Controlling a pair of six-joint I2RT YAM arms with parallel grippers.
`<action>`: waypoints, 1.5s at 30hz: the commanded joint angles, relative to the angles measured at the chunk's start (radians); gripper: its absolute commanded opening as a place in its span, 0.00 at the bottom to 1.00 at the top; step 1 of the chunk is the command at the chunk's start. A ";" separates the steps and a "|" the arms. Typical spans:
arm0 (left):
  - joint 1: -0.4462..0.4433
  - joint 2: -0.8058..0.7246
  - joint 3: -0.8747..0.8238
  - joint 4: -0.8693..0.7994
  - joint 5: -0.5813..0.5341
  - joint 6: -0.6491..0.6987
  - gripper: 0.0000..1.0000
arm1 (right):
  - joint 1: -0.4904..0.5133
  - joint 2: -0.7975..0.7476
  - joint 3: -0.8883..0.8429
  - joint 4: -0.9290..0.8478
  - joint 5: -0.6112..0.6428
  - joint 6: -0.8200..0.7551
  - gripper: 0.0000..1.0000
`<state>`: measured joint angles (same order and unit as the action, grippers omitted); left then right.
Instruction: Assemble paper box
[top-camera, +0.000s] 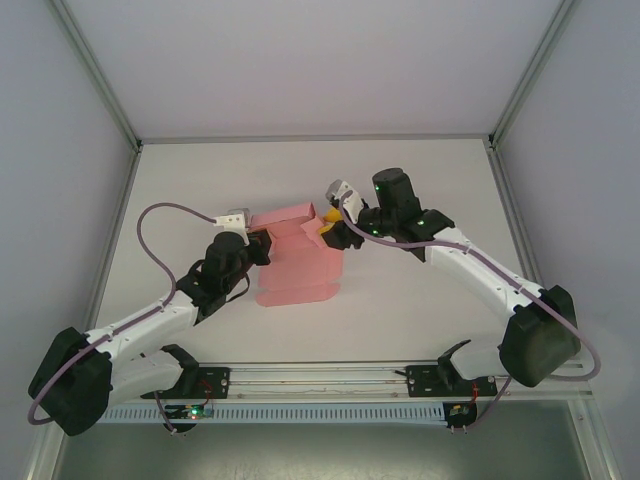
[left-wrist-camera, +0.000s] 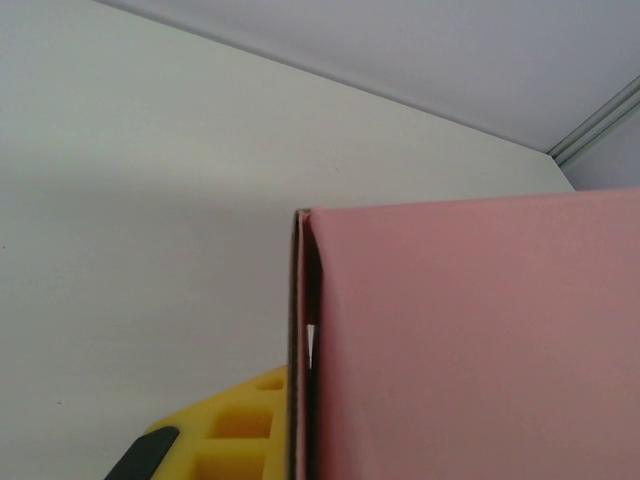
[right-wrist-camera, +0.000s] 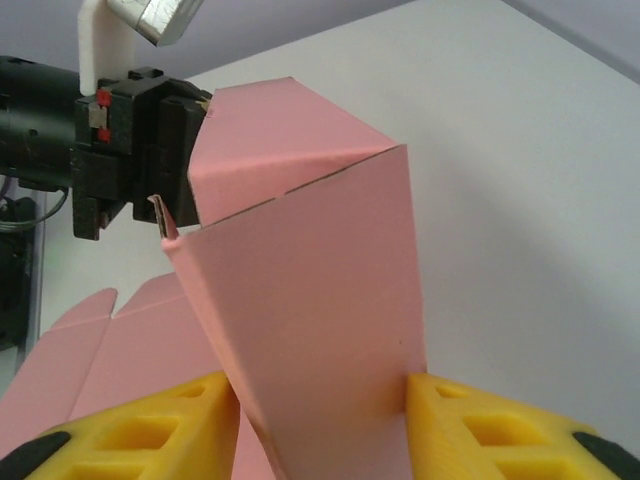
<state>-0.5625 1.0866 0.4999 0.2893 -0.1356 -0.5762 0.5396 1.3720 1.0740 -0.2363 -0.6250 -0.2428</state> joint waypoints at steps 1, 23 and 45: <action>-0.010 0.010 0.048 0.018 0.039 0.020 0.00 | 0.045 0.021 0.041 0.002 0.064 -0.016 0.42; -0.012 0.084 0.083 0.062 0.104 -0.052 0.00 | 0.326 0.156 0.084 0.125 0.894 0.072 0.27; -0.054 0.232 0.131 0.001 -0.040 -0.348 0.00 | 0.279 0.449 0.271 0.220 1.799 0.083 0.00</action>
<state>-0.5884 1.3361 0.6411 0.2844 -0.1879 -0.8627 0.8745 1.7699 1.3079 -0.0853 0.8738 -0.1108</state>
